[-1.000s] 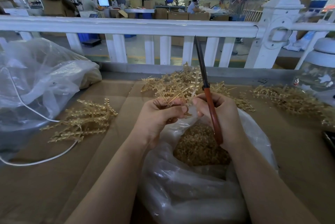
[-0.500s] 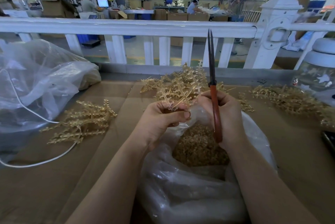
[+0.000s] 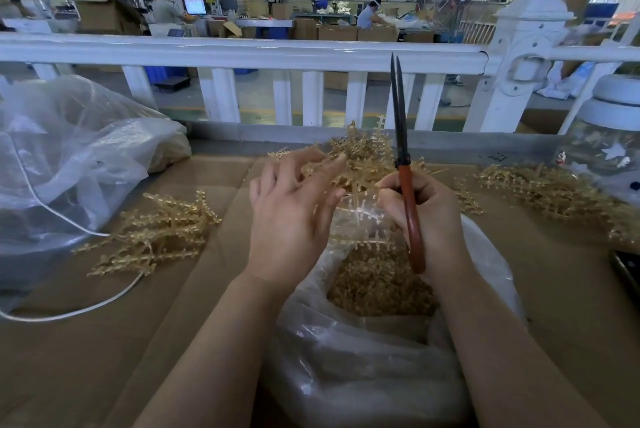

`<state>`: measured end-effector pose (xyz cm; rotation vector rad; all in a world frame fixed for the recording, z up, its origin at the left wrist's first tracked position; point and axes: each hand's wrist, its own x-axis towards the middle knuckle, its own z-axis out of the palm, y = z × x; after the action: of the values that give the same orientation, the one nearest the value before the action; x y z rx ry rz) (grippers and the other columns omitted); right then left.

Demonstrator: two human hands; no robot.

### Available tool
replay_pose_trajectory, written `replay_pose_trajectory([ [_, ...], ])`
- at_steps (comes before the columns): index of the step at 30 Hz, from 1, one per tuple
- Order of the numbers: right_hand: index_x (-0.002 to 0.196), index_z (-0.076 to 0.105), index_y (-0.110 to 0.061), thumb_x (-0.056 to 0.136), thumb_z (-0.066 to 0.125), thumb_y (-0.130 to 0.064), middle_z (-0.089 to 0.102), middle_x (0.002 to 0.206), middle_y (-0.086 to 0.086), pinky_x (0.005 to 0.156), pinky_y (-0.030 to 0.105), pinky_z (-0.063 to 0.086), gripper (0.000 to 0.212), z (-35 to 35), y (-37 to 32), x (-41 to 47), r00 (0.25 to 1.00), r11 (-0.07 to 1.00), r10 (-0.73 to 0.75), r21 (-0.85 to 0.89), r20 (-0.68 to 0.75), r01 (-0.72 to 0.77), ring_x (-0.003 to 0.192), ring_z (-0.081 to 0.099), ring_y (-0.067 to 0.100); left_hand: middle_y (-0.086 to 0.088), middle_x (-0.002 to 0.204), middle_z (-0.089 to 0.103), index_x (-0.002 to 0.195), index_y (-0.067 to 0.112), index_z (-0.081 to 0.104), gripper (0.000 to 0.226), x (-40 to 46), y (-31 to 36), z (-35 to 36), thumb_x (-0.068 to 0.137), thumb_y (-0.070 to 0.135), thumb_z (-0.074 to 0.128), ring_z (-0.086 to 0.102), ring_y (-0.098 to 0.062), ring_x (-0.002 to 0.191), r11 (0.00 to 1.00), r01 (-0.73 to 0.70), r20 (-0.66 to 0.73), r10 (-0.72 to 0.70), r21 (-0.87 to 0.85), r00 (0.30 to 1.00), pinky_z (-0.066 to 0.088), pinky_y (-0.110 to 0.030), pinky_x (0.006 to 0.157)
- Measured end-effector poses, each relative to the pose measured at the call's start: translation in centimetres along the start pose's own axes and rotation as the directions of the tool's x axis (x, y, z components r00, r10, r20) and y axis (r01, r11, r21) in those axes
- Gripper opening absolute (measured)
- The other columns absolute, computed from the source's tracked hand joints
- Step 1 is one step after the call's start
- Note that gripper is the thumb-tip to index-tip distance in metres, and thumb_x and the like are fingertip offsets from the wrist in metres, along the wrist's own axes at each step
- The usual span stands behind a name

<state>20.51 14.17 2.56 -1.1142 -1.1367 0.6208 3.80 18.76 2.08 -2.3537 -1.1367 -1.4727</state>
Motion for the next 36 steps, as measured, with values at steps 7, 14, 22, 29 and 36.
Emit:
replay_pose_trajectory([
  [7,0.08,0.075,-0.026,0.085,0.078,-0.009,0.071,0.07,-0.01,0.064,0.017,0.049,0.017,0.2,0.1,0.0,1.0,1.0,0.004,-0.027,-0.016,-0.004,0.063,0.064,0.001,0.017,0.077,0.059,0.077,0.03,0.052,0.023,0.0,0.1,-0.3,0.086,0.028,0.073,0.052,-0.012,0.079,0.985,0.11,0.143,-0.091,-0.135,0.986,0.042,-0.033,0.071],
  [14,0.09,0.071,-0.023,0.082,0.08,-0.021,0.074,0.082,-0.012,0.074,0.016,0.052,0.012,0.3,-0.1,0.1,0.976,0.997,-0.054,0.049,-0.21,0.066,0.083,0.07,0.003,0.003,0.061,0.061,0.066,0.016,0.068,0.013,1.0,0.0,-1.0,0.076,0.019,0.077,0.05,-0.005,0.053,0.001,0.692,0.563,-0.581,-0.722,0.588,0.044,-0.014,0.05],
  [22,0.088,0.071,-0.025,0.081,0.082,-0.026,0.074,0.085,-0.003,0.074,0.015,0.051,0.013,0.1,0.5,0.0,0.986,0.989,-0.119,-0.096,-0.114,0.108,0.083,0.069,0.006,-0.001,0.069,0.071,0.067,0.01,0.073,0.012,1.3,-0.3,-0.8,0.075,0.019,0.073,0.065,-0.003,0.052,-0.52,0.528,0.734,-0.569,-0.671,0.372,0.054,-0.013,0.051],
  [29,0.086,0.068,-0.037,0.061,0.075,-0.07,0.07,0.082,-0.02,0.07,0.026,0.051,0.043,0.6,1.6,0.1,0.987,0.918,0.024,-0.394,0.161,0.042,0.077,0.065,0.001,-0.001,0.072,0.07,0.093,0.009,0.071,0.026,1.1,-0.6,-0.6,0.07,0.022,0.073,0.065,-0.004,0.058,-0.467,0.533,0.698,-0.589,-0.706,0.408,0.055,-0.016,0.054],
  [36,0.084,0.061,-0.038,0.061,0.064,-0.084,0.064,0.082,-0.03,0.058,0.021,0.042,0.052,0.5,2.4,0.0,0.985,0.83,0.011,-0.551,0.174,0.089,0.076,0.061,-0.006,0.001,0.061,0.06,0.081,0.009,0.07,0.014,1.0,-0.6,-0.7,0.093,0.01,0.061,0.056,-0.006,0.057,-0.288,0.635,0.652,-0.599,-0.717,0.465,0.055,-0.016,0.06],
])
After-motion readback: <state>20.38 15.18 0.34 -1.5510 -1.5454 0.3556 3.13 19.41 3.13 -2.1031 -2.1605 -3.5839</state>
